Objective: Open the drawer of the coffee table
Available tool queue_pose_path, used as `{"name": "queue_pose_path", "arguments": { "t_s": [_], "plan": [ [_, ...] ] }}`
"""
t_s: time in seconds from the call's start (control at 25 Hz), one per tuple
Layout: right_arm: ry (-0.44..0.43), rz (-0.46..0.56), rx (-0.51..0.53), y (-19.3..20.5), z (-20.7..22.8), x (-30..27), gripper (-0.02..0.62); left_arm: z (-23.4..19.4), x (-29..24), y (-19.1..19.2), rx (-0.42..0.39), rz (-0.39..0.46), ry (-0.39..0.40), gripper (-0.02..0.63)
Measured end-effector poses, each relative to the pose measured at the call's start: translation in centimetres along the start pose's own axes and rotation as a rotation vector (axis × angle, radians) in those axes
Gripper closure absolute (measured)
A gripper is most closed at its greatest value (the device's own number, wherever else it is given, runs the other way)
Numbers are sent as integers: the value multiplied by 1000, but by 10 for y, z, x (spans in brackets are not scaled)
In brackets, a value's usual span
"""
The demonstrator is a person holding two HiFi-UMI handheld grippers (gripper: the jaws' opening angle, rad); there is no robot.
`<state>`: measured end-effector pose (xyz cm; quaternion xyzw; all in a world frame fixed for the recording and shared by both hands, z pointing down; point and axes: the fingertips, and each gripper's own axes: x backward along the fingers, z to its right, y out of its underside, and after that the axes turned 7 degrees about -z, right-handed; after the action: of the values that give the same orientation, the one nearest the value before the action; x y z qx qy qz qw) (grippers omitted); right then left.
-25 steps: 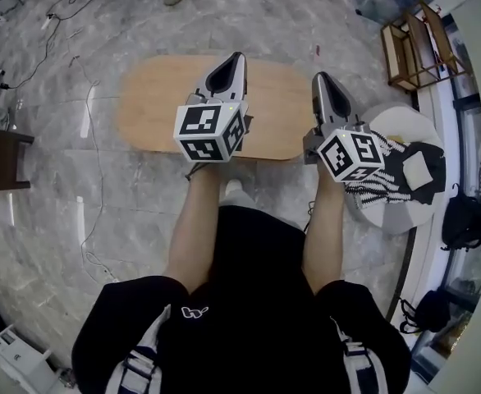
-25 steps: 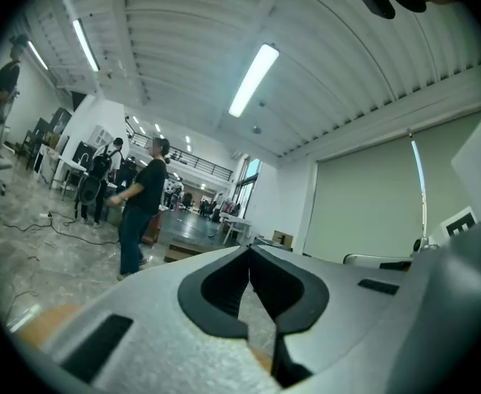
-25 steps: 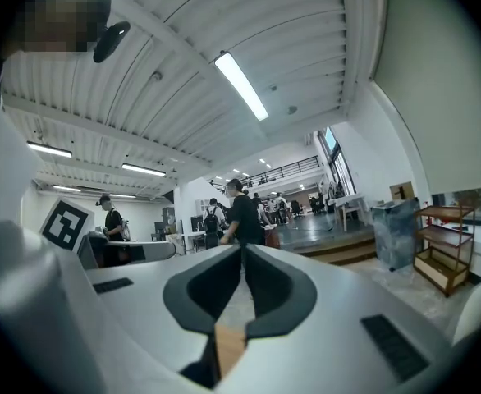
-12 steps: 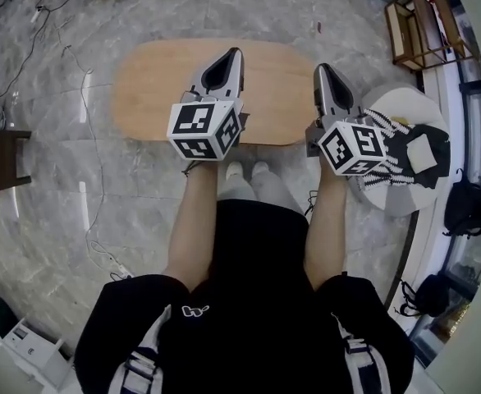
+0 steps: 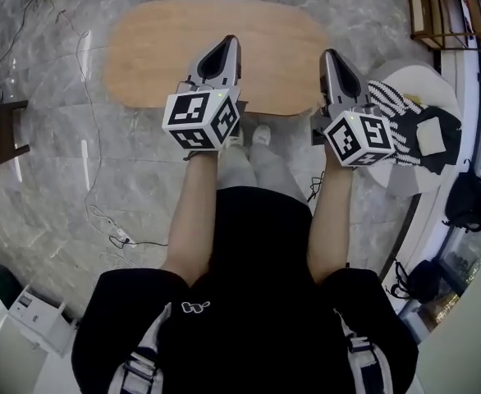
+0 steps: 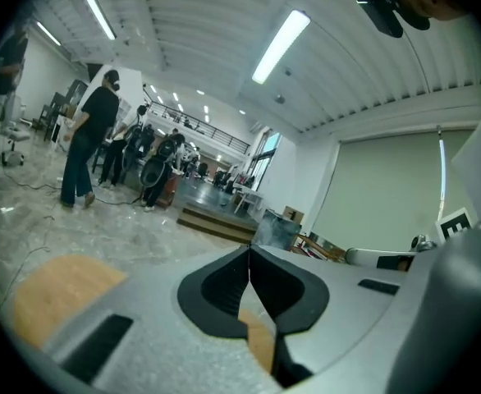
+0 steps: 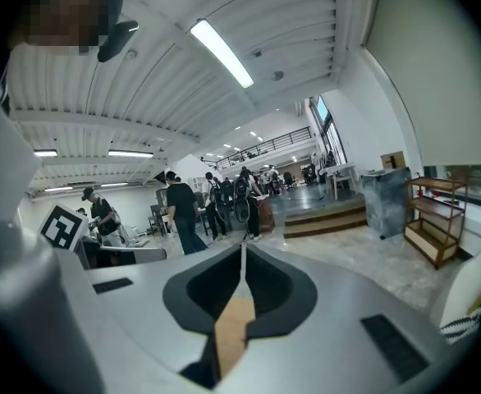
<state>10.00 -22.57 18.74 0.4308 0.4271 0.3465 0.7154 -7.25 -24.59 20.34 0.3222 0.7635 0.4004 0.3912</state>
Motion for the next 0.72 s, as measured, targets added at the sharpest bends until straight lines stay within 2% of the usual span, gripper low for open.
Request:
{"name": "queue_pose_path", "arguments": {
  "t_s": [0.2,0.72],
  "plan": [
    [4,-57,-37,33,21,-2,575,-11,-9,33,41,-49,-30,597],
    [14,-199,-97,119,53,2,575,-30,-17,125,27,-232,-65,597]
  ]
}}
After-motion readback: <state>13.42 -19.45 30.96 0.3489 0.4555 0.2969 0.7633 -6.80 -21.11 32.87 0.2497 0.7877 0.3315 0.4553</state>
